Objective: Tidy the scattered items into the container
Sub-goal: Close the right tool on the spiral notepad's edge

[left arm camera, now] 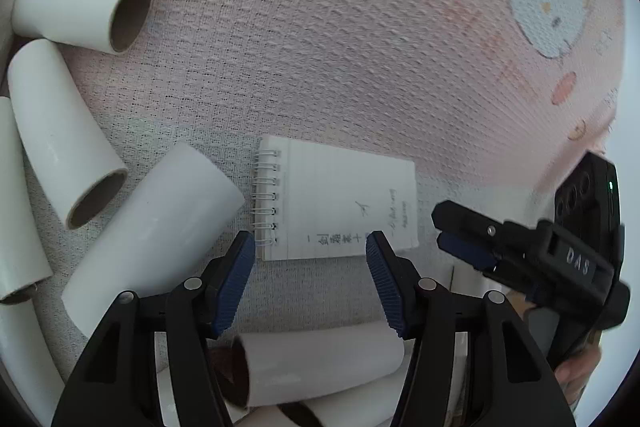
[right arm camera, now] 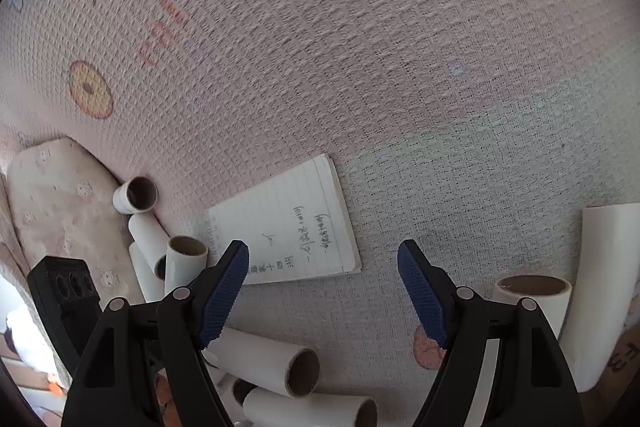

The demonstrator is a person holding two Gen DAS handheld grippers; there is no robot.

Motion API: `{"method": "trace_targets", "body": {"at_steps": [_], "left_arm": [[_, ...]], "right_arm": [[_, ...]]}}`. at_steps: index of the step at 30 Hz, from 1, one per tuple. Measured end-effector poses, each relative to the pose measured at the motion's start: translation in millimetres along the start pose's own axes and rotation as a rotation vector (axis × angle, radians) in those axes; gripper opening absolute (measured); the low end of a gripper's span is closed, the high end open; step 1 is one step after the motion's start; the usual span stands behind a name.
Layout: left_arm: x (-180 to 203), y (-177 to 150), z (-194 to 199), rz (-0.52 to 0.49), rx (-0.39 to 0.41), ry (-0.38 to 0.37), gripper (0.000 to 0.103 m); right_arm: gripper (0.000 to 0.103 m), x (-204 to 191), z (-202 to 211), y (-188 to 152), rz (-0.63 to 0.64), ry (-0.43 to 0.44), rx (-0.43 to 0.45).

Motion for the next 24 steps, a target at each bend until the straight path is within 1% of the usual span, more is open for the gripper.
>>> {"method": "trace_targets", "body": {"at_steps": [1,3,5,6,8,10,14,15,17,18,19,20,21,22,24], "left_arm": [[-1.6,3.6,0.1,0.009,0.004,0.013,0.061],[-2.9,9.3,1.2,-0.005,0.019,0.027,0.061],[-4.4,10.4,-0.1,-0.026,0.005,0.060,0.061],[-4.0,9.8,-0.7,-0.033,-0.002,0.066,0.061],[-2.3,8.1,-1.7,-0.056,-0.005,0.081,0.061],[-1.7,5.8,-3.4,-0.085,-0.007,0.111,0.061],[0.1,3.7,-4.4,-0.111,-0.003,0.133,0.061],[0.1,4.6,-4.6,-0.107,-0.004,0.133,0.061],[0.9,6.8,-5.6,-0.083,-0.013,0.108,0.059],[1.6,8.3,-5.2,-0.070,-0.019,0.096,0.059],[2.7,9.2,-4.7,-0.050,-0.035,0.073,0.059],[2.9,10.7,-5.7,-0.027,-0.052,0.044,0.059],[1.0,13.8,-9.0,0.001,-0.063,0.019,0.059],[0.5,13.9,-9.2,0.029,-0.063,0.009,0.058],[-0.7,14.6,-7.6,0.054,-0.053,-0.003,0.053]], "right_arm": [[0.074,0.7,-1.3,1.2,-0.009,0.015,0.003],[0.071,1.9,-4.1,5.0,-0.020,0.030,0.011],[0.061,6.4,-8.4,9.2,-0.020,-0.012,0.025],[0.053,8.2,-11.0,10.8,-0.012,-0.033,0.032],[0.052,8.9,-11.8,13.6,-0.012,-0.037,0.053],[0.047,9.3,-11.2,15.6,-0.009,-0.029,0.059],[0.046,16.8,-9.2,19.2,0.007,-0.010,0.059],[0.045,17.4,-9.0,18.9,0.014,-0.009,0.061],[0.041,17.5,-8.3,16.1,0.042,-0.026,0.070],[0.036,17.1,-8.8,15.0,0.061,-0.046,0.076],[0.029,17.3,-9.1,14.2,0.082,-0.071,0.083],[0.025,17.3,-9.1,13.2,0.105,-0.090,0.088],[0.019,15.6,-10.0,11.1,0.117,-0.080,0.082],[0.019,15.2,-10.7,9.5,0.114,-0.068,0.081],[0.019,16.5,-11.0,8.1,0.119,-0.071,0.095]]}}
Point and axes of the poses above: each gripper's, at about its wrist camera, not at the fingertips, and z roughly against the way its jaws point, x to its right, y to its top, the point moved 9 cm from there along -z, roughly the way its jaws point, and after that the axes turned 3 degrees about -y, right-handed, at the moved point
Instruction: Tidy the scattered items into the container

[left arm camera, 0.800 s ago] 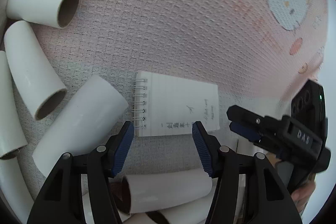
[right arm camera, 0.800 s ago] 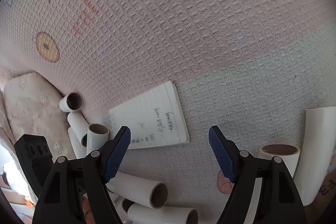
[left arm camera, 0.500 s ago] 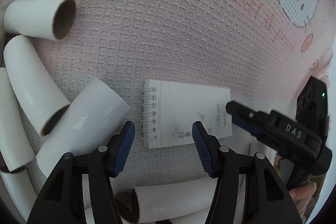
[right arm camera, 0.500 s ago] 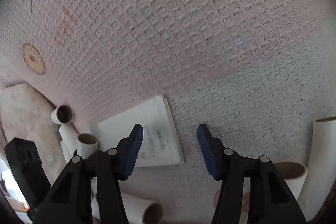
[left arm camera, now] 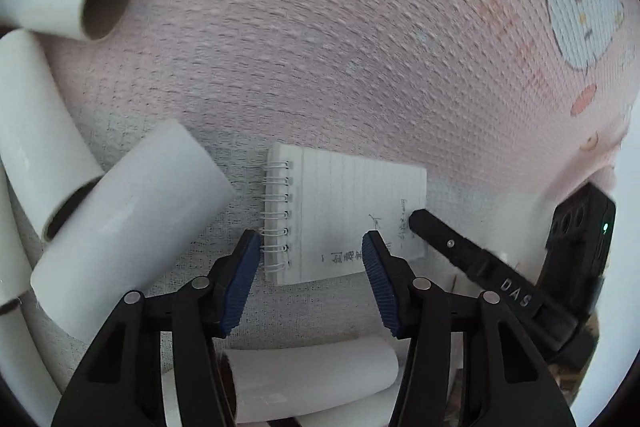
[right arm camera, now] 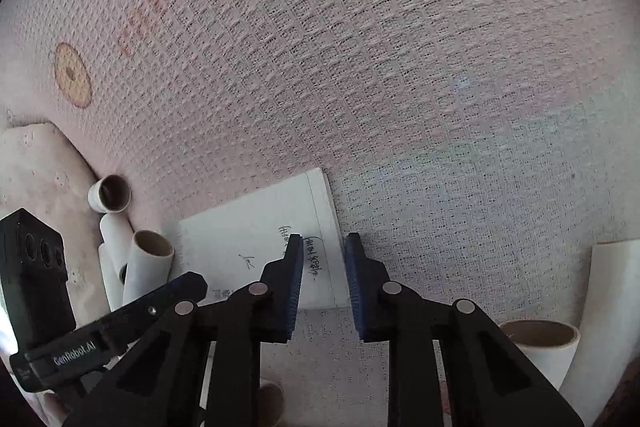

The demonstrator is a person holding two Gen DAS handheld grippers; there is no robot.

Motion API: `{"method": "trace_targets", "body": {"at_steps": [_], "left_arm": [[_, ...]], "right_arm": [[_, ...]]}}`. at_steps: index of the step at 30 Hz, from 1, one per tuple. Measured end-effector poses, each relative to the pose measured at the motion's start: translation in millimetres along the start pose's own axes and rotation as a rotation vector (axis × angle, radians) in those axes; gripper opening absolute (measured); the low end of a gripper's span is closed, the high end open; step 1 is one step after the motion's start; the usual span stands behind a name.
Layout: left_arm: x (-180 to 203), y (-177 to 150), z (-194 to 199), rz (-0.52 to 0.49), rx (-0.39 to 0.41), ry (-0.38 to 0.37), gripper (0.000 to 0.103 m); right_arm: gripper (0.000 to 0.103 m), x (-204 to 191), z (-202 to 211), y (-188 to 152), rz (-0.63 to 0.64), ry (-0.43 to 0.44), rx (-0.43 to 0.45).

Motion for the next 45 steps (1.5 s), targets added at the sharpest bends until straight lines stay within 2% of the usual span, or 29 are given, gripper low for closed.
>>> {"method": "trace_targets", "body": {"at_steps": [2,6,10,13,14,16,18,19,20,21,23,30,35,37,42,45], "left_arm": [[-3.3,1.5,7.9,0.007,0.011,0.008,0.044],[-1.4,12.0,49.6,-0.027,0.070,0.021,0.042],[30.5,16.5,91.5,-0.125,0.165,0.069,0.042],[44.9,9.1,101.1,-0.112,0.167,0.092,0.042],[42.8,5.2,100.5,-0.096,0.159,0.089,0.042],[12.7,-1.5,99.6,-0.059,0.139,0.097,0.042],[5.5,-5.0,90.1,-0.017,0.111,0.092,0.042],[1.2,-3.7,86.3,0.001,0.107,0.095,0.038],[-10.6,-5.3,93.6,0.007,0.119,0.113,0.022],[-34.4,-12.5,114.7,0.002,0.133,0.131,0.021],[-48.6,-11.1,123.2,0.001,0.141,0.122,0.020],[-54.4,-9.6,135.0,-0.048,0.171,0.128,0.020],[-59.6,-4.5,140.8,-0.064,0.188,0.132,0.020],[-49.1,-1.5,121.8,-0.062,0.195,0.134,0.020],[-59.0,3.7,116.8,-0.073,0.190,0.125,0.020],[-68.5,5.9,117.7,-0.060,0.193,0.117,0.021]], "right_arm": [[0.019,1.7,0.9,-1.2,0.010,0.004,-0.005],[0.019,-19.9,-10.4,-10.6,0.010,0.049,-0.042],[0.019,-48.9,-18.0,-21.8,-0.022,0.206,-0.099],[0.019,-62.8,-29.4,-30.0,-0.055,0.276,-0.153],[0.019,-66.0,-32.2,-32.8,-0.052,0.275,-0.163],[0.019,-63.9,-27.2,-34.2,-0.019,0.263,-0.155],[0.019,-59.2,-18.8,-34.1,0.013,0.245,-0.153],[0.019,-67.2,-21.4,-34.6,0.025,0.235,-0.152],[0.019,-76.6,-24.7,-34.5,0.037,0.226,-0.152],[0.019,-81.3,-25.7,-33.4,0.046,0.226,-0.153],[0.019,-85.1,-25.4,-32.9,0.069,0.229,-0.156],[0.024,-88.4,-24.2,-30.8,0.163,0.238,-0.156],[0.048,-98.5,-23.5,-24.0,0.239,0.267,-0.121],[0.058,-104.0,-26.8,-23.2,0.265,0.299,-0.118],[0.058,-118.6,-33.8,-25.3,0.219,0.430,-0.148],[0.052,-125.7,-33.5,-29.5,0.254,0.393,-0.114]]}}
Point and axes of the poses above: each gripper's, at about its wrist camera, not at the fingertips, and z roughly against the way its jaws point, x to its right, y to its top, the point moved 9 cm from there along -z, roughly the way its jaws point, and after that the axes turned 3 degrees about -y, right-handed, at the moved point
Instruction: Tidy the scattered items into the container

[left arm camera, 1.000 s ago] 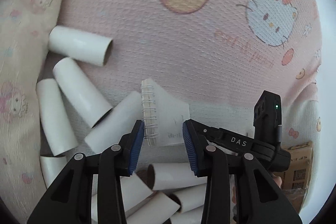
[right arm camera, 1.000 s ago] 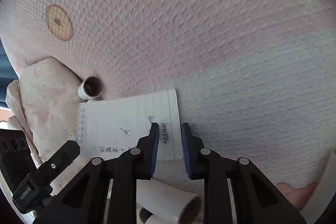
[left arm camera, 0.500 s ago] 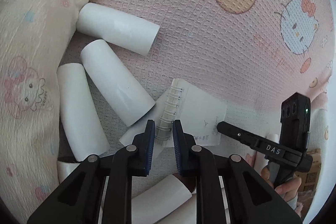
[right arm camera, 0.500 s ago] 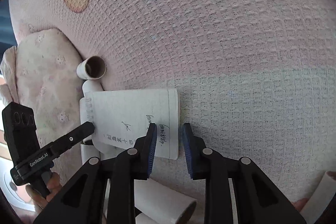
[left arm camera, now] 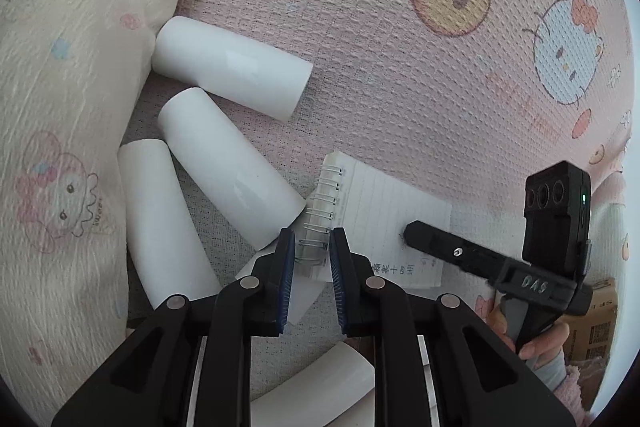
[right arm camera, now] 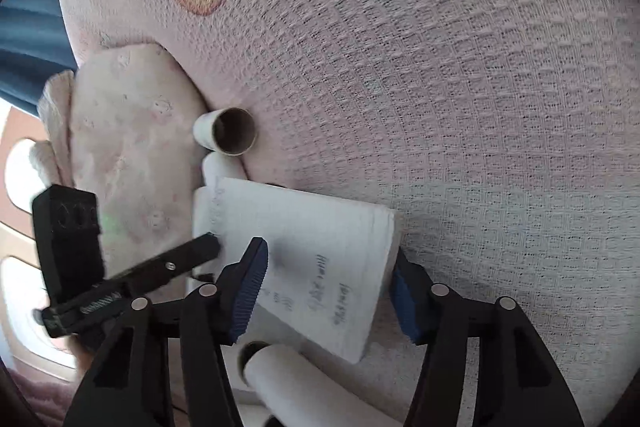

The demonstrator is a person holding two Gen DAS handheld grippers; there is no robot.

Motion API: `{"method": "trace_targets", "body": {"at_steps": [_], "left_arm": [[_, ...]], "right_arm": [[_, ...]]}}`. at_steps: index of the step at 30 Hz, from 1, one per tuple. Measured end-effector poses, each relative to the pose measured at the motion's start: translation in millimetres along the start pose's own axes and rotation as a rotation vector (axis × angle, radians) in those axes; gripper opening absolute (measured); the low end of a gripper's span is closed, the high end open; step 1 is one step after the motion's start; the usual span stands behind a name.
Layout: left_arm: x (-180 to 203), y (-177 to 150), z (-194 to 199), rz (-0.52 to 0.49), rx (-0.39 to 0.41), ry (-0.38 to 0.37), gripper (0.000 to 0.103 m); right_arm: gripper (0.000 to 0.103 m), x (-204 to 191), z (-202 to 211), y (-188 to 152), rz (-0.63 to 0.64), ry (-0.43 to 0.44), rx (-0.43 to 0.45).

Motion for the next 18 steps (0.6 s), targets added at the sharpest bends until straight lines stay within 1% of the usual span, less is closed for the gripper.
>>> {"method": "trace_targets", "body": {"at_steps": [3,4,6,10,15,18], "left_arm": [[-2.7,-0.2,-6.1,0.032,-0.011,-0.027,0.021],[-2.9,-0.9,-6.3,0.037,-0.025,-0.045,0.024],[-0.8,-3.6,-7.3,0.020,-0.043,-0.064,0.025],[1.2,1.9,-6.4,-0.020,-0.032,-0.030,0.030],[4.0,9.0,-10.2,-0.069,-0.044,-0.014,0.030],[12.6,5.6,-10.0,-0.110,-0.038,0.025,0.029]], "right_arm": [[0.044,2.9,6.9,-1.3,-0.045,-0.009,0.011],[0.043,4.9,8.3,-2.1,-0.062,-0.017,0.007],[0.043,8.2,7.5,-4.9,-0.066,-0.060,-0.008],[0.043,9.0,7.4,-5.9,-0.054,-0.091,-0.005],[0.043,8.3,7.8,-5.5,-0.057,-0.108,-0.005],[0.042,6.6,11.3,-5.9,-0.047,-0.142,0.002]]}}
Point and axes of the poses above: each gripper's, at about its wrist camera, not at the fingertips, and z roughly against the way its jaws point, x to its right, y to its top, the point moved 9 cm from there along -z, roughly the way its jaws point, and after that the axes turned 3 degrees about -y, right-handed, at the moved point
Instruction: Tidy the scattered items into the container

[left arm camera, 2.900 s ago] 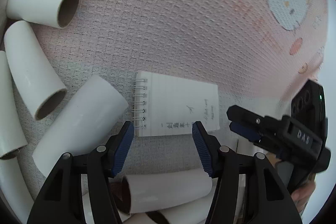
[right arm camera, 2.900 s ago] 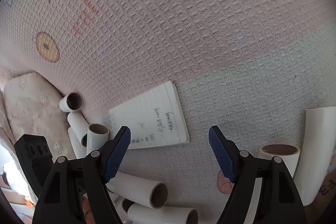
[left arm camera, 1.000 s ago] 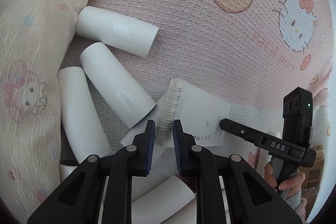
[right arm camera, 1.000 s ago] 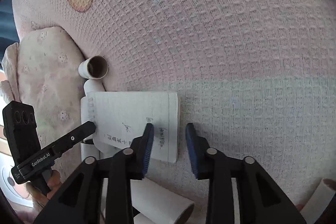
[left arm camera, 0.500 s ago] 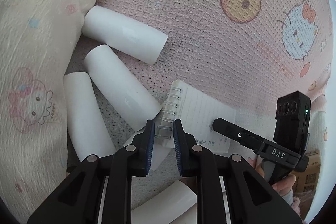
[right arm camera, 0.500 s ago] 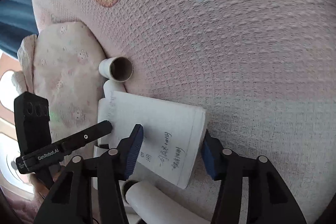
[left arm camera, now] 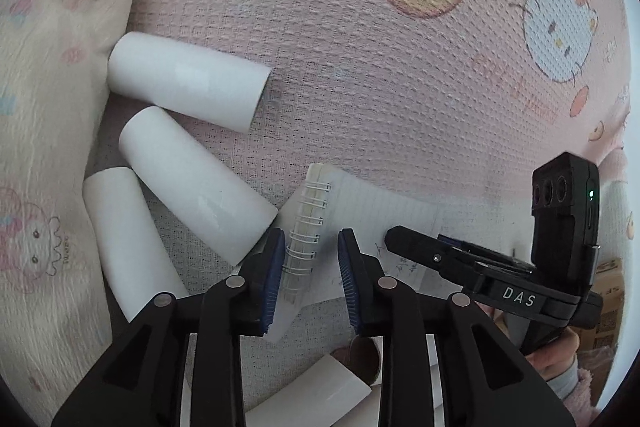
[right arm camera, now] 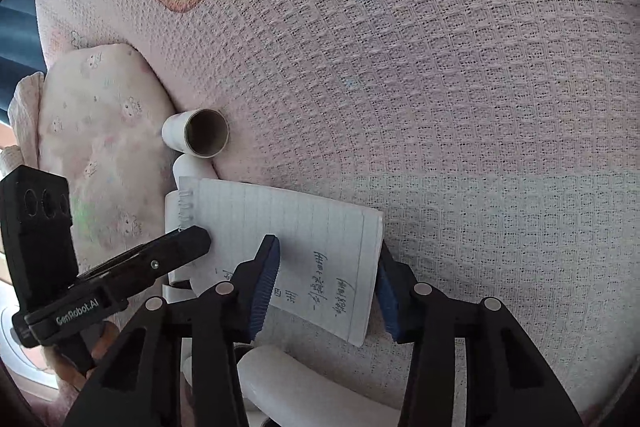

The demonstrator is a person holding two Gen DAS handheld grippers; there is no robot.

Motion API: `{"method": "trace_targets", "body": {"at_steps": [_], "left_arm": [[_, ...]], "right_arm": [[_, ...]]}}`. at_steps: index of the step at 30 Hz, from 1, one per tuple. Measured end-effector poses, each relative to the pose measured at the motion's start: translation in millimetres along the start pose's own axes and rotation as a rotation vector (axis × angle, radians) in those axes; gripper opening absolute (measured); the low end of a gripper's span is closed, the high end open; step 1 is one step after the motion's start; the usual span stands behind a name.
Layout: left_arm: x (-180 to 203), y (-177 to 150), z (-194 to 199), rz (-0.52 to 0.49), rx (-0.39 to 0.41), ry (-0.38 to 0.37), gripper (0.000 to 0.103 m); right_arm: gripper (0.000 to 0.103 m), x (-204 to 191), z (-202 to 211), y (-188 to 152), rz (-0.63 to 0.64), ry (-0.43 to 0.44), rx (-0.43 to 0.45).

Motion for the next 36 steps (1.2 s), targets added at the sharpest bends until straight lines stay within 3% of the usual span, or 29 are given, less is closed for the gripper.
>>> {"method": "trace_targets", "body": {"at_steps": [5,12,16,20,29,36], "left_arm": [[8.8,-2.8,22.0,-0.048,0.046,0.040,0.029],[28.4,1.2,68.0,-0.080,0.115,-0.054,0.029],[45.1,-4.8,92.7,-0.075,0.129,-0.120,0.029],[64.9,-16.6,120.4,-0.131,0.158,-0.130,0.029],[132.3,-32.5,178.7,-0.204,0.240,-0.183,0.029],[209.1,-46.3,213.3,-0.325,0.281,-0.216,0.029]], "right_arm": [[0.041,-24.3,16.6,6.0,0.071,-0.083,0.042],[0.040,-46.8,64.3,13.9,0.077,-0.107,0.099],[0.040,-55.0,95.6,7.7,0.092,-0.168,0.138],[0.040,-57.5,131.5,1.4,0.089,-0.223,0.188],[0.040,-85.4,231.1,-20.4,0.154,-0.334,0.333],[0.040,-75.2,317.8,-49.3,0.132,-0.385,0.448]]}}
Point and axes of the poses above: each gripper's, at about its wrist camera, not at the fingertips, and z roughly against the way its jaws point, x to its right, y to its top, the point moved 9 cm from there along -z, roughly the way its jaws point, and after that the axes turned 3 degrees about -y, right-handed, at the moved point
